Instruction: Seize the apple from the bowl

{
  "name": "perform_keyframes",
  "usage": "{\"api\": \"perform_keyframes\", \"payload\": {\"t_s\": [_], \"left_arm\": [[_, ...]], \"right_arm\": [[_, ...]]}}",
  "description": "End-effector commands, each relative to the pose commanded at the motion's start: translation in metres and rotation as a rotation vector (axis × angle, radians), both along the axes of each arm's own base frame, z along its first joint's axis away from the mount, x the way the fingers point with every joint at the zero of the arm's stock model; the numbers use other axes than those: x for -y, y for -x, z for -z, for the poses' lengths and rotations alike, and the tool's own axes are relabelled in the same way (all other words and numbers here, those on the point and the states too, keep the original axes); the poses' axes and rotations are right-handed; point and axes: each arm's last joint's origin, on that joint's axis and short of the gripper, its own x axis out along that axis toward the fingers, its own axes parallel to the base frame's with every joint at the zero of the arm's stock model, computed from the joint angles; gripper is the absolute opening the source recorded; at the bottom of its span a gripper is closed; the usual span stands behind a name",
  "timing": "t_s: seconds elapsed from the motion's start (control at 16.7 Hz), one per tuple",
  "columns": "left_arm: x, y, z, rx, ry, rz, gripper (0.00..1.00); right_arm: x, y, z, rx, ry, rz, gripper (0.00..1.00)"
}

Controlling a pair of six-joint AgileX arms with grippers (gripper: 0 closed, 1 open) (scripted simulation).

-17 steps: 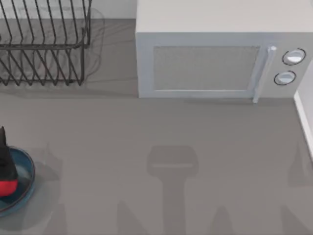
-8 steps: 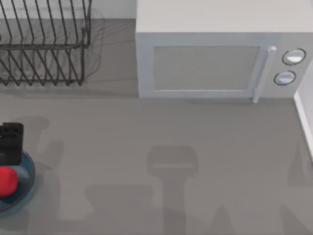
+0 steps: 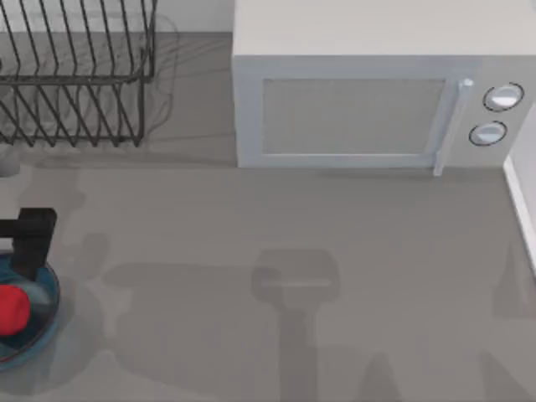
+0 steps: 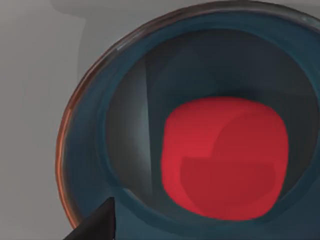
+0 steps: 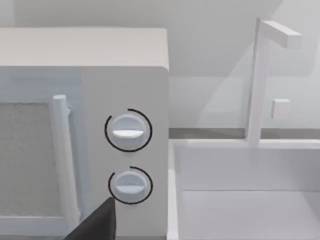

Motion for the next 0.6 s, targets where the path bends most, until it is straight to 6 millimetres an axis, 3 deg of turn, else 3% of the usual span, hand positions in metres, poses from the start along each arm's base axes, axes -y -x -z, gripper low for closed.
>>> {"api": "perform_keyframes", "payload": {"t_s": [0.36, 0.6], "left_arm": [[0.001, -0.001, 0.002, -0.01, 0.0, 0.004, 1.0], [0.001, -0.005, 0.031, -0.016, 0.0, 0.003, 1.0]], "right_arm": [[0.0, 0.0, 0.0, 0.0, 0.0, 0.0, 1.0], [0.0, 0.0, 0.0, 0.0, 0.0, 0.0, 1.0]]}}
